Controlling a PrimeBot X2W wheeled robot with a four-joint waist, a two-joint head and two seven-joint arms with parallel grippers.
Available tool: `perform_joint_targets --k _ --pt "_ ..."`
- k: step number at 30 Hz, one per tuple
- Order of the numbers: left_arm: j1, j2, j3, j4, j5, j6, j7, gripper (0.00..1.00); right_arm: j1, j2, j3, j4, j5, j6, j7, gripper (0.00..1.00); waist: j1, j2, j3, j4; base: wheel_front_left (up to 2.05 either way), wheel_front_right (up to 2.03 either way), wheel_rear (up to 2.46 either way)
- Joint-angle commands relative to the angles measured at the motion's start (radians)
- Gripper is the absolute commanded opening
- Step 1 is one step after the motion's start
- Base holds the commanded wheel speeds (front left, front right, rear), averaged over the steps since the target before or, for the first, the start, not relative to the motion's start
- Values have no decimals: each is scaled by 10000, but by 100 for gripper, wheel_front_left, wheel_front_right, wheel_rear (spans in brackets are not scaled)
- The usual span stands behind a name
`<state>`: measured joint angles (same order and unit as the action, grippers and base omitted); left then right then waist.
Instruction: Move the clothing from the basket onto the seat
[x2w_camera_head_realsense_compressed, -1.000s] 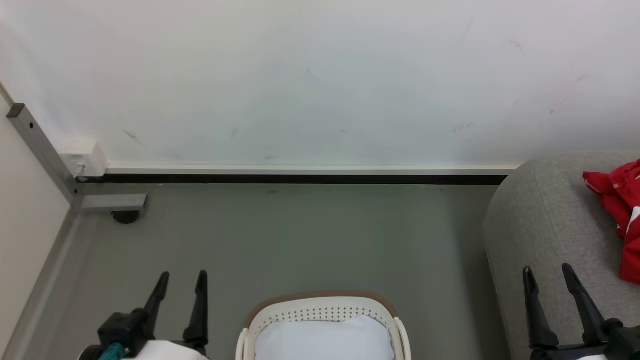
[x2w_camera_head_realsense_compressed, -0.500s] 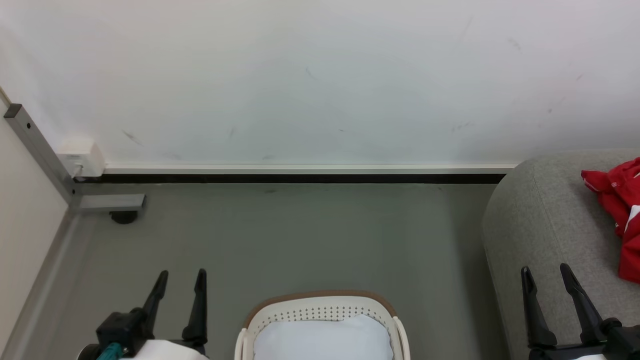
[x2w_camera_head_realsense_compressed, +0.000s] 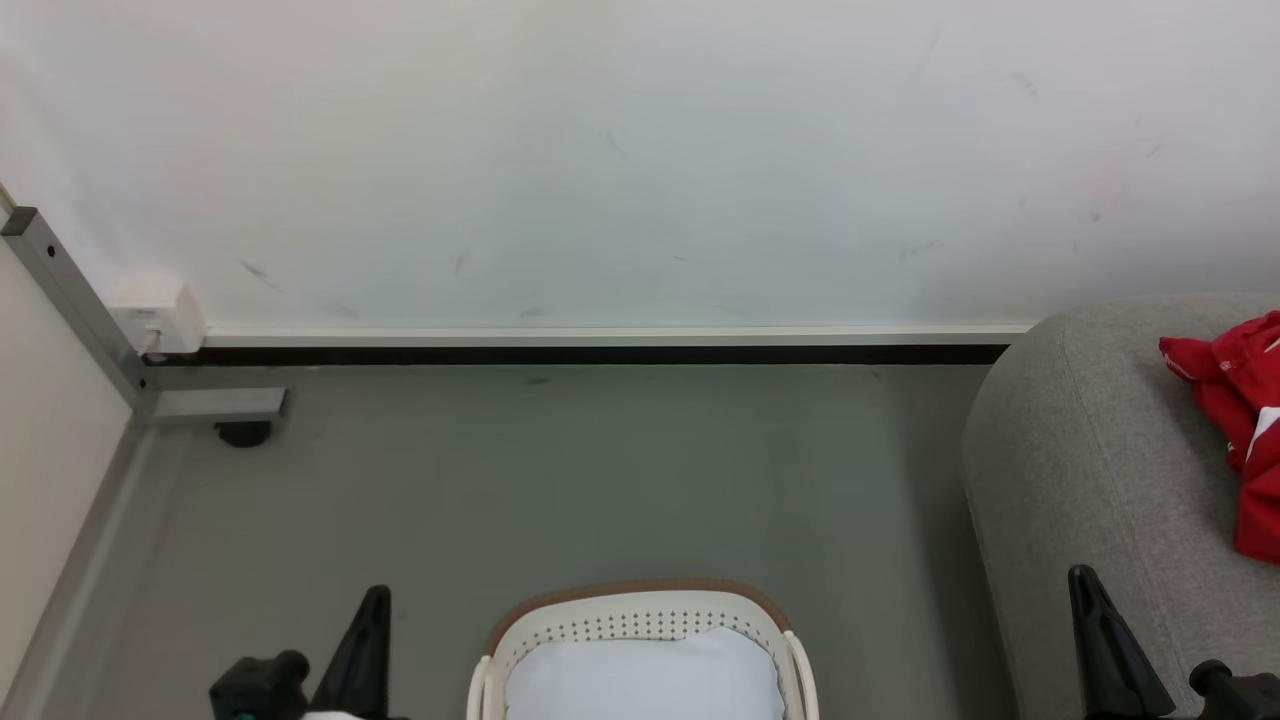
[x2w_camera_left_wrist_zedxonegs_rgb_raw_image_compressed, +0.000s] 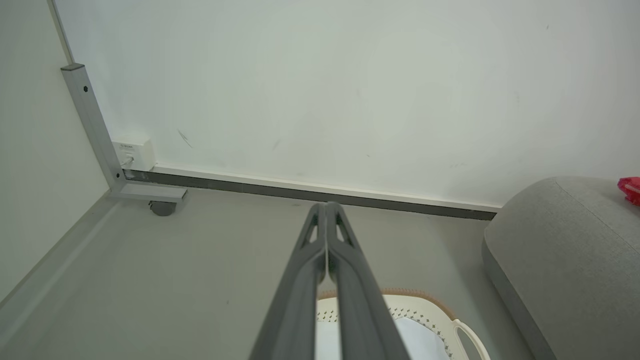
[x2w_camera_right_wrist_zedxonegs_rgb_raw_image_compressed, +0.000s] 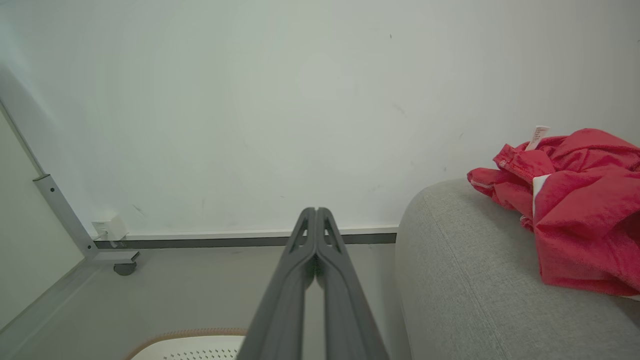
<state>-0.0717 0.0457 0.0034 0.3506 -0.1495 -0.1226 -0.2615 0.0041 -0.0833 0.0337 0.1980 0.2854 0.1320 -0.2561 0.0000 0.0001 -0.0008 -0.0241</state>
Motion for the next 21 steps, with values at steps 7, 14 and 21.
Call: perform_joint_targets --k 7,14,21 --pt "-183 24 219 -115 -1570 -9 480 0 -174 4 -136 -36 1475 -2 351 0 0 -1 2 16 0 0 0" --pt "-172 29 267 -258 -2879 -17 768 0 -285 19 -252 13 2664 -3 666 0 0 -1 4 29 0 0 0" --pt "-188 33 340 -361 -4068 -25 1051 0 -387 33 -358 55 3750 -4 958 0 0 -1 6 42 0 0 0"
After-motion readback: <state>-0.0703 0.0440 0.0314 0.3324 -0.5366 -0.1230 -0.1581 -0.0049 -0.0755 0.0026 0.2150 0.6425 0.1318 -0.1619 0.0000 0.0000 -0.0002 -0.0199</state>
